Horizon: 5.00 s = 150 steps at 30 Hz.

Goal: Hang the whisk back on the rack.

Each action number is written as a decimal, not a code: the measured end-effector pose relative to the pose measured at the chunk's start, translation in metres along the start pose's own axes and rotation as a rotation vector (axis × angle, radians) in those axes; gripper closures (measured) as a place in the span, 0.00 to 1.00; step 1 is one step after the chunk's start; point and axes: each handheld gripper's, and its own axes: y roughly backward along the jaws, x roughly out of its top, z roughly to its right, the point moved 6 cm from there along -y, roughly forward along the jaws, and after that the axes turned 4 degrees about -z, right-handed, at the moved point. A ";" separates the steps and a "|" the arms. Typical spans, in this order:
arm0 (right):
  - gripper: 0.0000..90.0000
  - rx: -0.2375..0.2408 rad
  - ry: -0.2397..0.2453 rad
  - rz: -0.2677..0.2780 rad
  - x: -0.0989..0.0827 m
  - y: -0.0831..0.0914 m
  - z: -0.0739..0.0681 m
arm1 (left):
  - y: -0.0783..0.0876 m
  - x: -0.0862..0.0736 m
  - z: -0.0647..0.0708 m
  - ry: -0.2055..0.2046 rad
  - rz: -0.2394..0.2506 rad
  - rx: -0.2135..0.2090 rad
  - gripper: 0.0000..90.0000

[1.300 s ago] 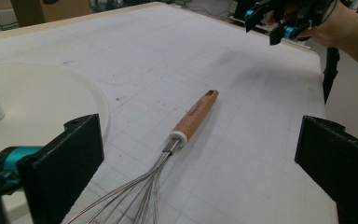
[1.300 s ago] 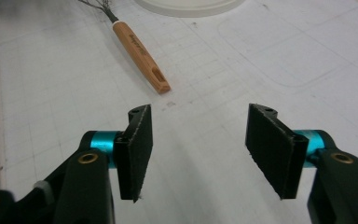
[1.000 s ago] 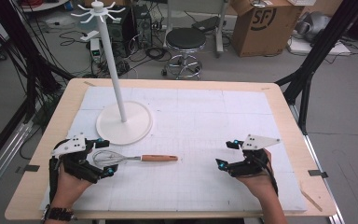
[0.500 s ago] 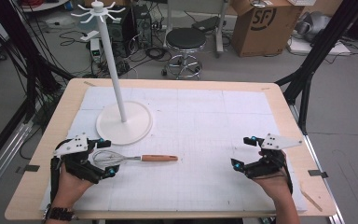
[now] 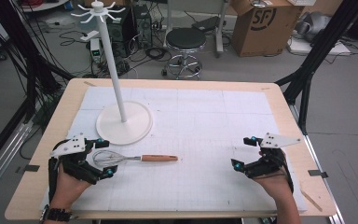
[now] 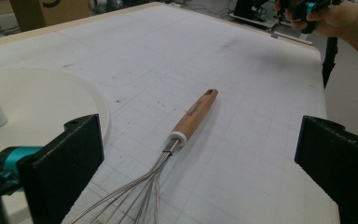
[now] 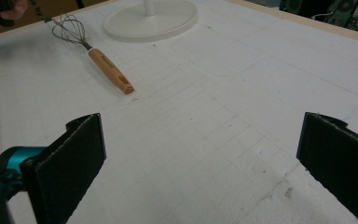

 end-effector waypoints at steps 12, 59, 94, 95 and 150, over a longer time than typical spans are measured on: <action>0.00 0.003 0.011 -0.021 -0.001 -0.004 -0.002 | -0.002 0.005 0.001 -0.019 -0.051 0.008 0.02; 0.00 0.018 0.034 -0.039 -0.002 -0.008 -0.004 | -0.133 0.016 -0.001 -0.159 -0.797 -0.066 0.30; 0.00 0.017 0.044 -0.048 -0.001 -0.011 -0.005 | -0.134 0.007 0.003 -0.239 -0.901 -0.023 0.72; 0.00 0.018 0.043 -0.045 -0.001 -0.011 -0.005 | -0.134 0.008 0.004 -0.240 -0.902 -0.021 0.72; 0.00 0.018 0.036 -0.039 -0.001 -0.009 -0.004 | -0.046 0.119 0.019 -0.140 -0.378 -0.113 0.77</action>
